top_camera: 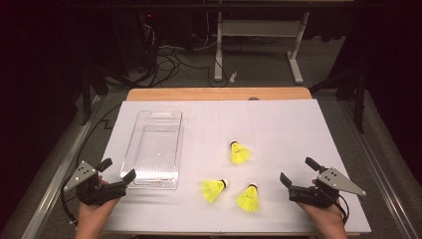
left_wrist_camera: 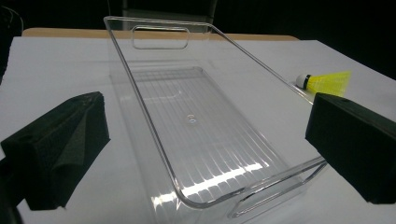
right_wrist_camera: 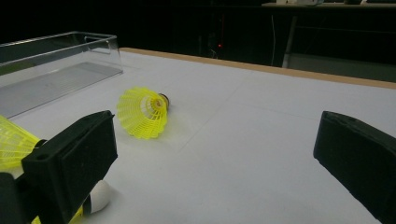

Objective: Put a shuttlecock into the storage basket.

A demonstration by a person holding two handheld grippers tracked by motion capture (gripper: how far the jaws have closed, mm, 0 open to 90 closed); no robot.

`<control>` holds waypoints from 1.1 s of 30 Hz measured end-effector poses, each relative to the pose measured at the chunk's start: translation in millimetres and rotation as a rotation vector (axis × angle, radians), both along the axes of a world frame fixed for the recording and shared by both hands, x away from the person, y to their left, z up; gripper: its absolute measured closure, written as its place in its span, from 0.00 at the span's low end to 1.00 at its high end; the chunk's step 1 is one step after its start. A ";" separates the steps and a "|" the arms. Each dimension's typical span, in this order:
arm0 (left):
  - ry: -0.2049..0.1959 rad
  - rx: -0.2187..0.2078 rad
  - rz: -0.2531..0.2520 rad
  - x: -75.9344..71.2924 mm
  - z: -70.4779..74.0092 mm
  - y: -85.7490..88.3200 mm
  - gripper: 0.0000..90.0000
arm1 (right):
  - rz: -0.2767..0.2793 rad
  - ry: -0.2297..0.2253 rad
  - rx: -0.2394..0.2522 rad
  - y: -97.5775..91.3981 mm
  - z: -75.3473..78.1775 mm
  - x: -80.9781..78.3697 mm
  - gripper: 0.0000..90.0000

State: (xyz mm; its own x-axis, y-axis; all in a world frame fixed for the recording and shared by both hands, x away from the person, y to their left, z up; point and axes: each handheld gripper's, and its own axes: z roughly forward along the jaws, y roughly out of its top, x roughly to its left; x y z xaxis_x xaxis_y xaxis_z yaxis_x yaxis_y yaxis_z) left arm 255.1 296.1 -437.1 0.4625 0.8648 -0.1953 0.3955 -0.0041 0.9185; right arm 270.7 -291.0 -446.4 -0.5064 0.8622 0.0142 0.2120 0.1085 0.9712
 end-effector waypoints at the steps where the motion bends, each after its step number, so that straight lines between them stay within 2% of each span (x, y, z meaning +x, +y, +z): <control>1: 0.000 0.005 -0.005 -0.7 0.3 -0.6 0.01 | 0.000 0.001 0.001 -0.1 0.1 -0.2 0.00; 5: 0.006 -0.008 -0.020 -1.7 3.0 -1.7 0.00 | 0.000 0.002 0.002 0.1 0.2 -0.9 0.00; 6: 0.009 0.018 -0.023 -2.0 5.3 -3.5 0.00 | 0.002 0.001 -0.002 0.3 0.1 -0.8 0.00; 7: 0.009 0.018 -0.023 -2.0 5.3 -3.5 0.00 | 0.002 0.001 -0.002 0.3 0.1 -0.8 0.00; 10: 0.024 0.063 -0.034 -3.6 6.3 -7.3 0.00 | 0.003 0.000 -0.005 0.9 0.1 -0.3 0.00; 15: 0.022 0.062 -0.015 -9.3 -0.8 -8.1 0.00 | 0.005 -0.001 -0.008 2.2 -0.2 -0.3 0.00; 17: 0.042 0.054 -0.025 -10.7 -4.6 -7.3 0.00 | 0.006 0.000 -0.009 2.6 -0.5 -0.4 0.00; 20: 0.051 0.112 -0.021 -12.0 -5.3 -8.3 0.00 | 0.008 -0.001 -0.013 3.6 -0.6 -0.1 0.00; 21: 0.051 0.112 -0.021 -12.0 -5.3 -8.3 0.00 | 0.008 0.000 -0.013 3.8 -0.6 0.0 0.00; 22: 0.073 0.131 -0.018 -11.7 -6.5 -7.8 0.00 | 0.008 0.001 -0.015 3.8 -0.7 0.2 0.00; 27: 0.100 0.132 -0.029 -11.1 -8.5 -4.6 0.00 | 0.001 0.004 -0.016 3.5 -1.0 0.8 0.00; 28: 0.124 0.130 -0.048 -10.5 -10.4 -2.7 0.00 | -0.001 0.004 -0.016 3.4 -1.0 0.7 0.00; 29: 0.124 0.130 -0.048 -10.5 -10.4 -2.7 0.00 | -0.001 0.004 -0.016 3.4 -1.0 0.7 0.00; 30: 0.150 0.140 -0.053 -9.7 -12.4 -2.4 0.00 | -0.001 0.004 -0.015 3.6 -1.0 0.5 0.00; 33: 0.168 0.148 -0.057 -8.6 -13.9 -3.0 0.00 | -0.001 0.006 -0.013 3.7 -1.1 0.2 0.00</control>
